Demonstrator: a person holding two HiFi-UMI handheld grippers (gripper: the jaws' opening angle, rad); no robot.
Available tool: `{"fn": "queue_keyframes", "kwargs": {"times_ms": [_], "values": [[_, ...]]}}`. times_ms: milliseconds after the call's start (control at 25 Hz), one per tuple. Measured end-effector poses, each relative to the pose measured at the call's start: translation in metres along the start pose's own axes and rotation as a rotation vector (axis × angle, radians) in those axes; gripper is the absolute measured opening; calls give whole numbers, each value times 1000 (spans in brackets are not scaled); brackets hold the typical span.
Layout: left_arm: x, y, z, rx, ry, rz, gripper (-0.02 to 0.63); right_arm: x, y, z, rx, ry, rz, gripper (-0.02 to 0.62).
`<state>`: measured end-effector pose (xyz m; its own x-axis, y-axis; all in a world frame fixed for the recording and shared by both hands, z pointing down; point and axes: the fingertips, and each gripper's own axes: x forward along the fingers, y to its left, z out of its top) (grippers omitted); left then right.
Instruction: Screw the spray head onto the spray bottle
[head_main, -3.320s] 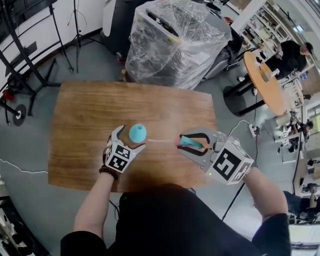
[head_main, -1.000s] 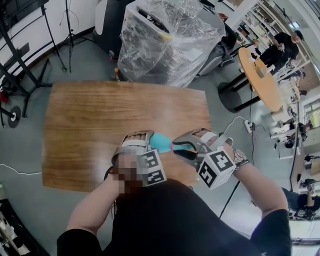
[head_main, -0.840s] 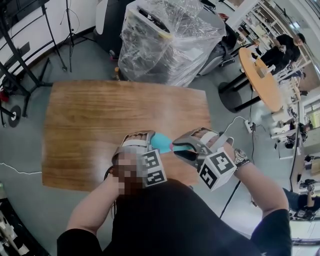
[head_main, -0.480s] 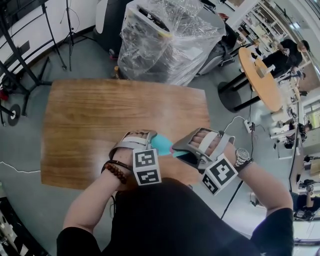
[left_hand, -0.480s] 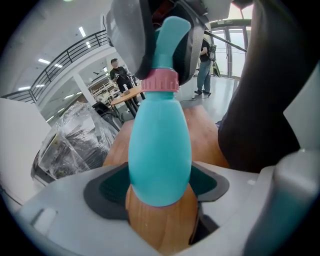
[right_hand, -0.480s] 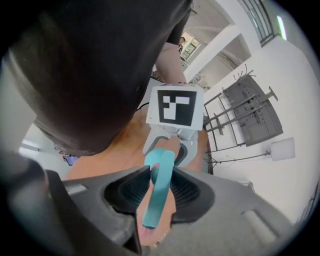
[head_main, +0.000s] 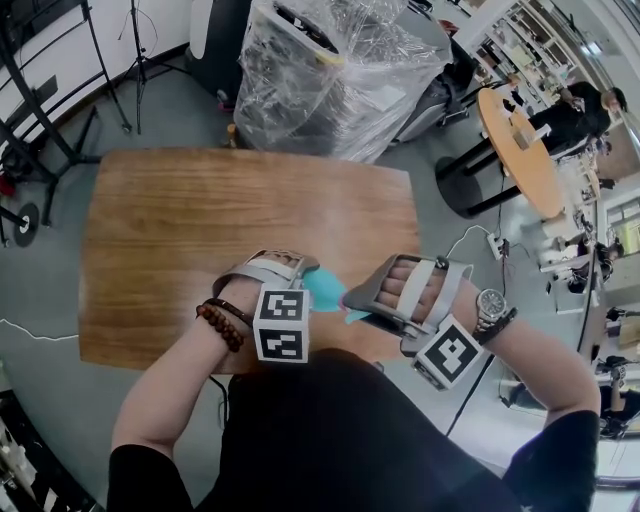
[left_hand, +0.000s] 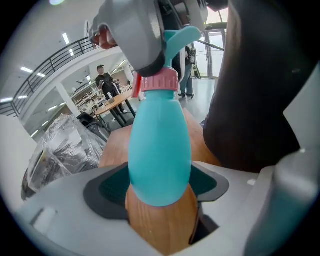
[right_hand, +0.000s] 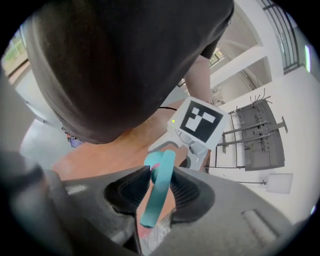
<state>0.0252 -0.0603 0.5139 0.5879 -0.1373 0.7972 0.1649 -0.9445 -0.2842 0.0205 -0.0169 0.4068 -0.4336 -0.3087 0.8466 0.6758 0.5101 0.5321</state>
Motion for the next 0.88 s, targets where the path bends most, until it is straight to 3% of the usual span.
{"fn": "queue_keyframes", "kwargs": {"times_ms": [240, 600, 720, 880], "values": [[-9, 2, 8, 71, -64, 18, 393, -9, -2, 7, -43, -24, -22, 117], [-13, 1, 8, 28, -43, 19, 388, -6, -2, 8, -50, 25, -29, 117], [-15, 10, 6, 0, -39, 91, 383, -6, -7, 2, 114, 32, -28, 117], [-16, 27, -1, -76, -19, 185, 380, 1, -20, -19, 580, 35, -63, 117]]}}
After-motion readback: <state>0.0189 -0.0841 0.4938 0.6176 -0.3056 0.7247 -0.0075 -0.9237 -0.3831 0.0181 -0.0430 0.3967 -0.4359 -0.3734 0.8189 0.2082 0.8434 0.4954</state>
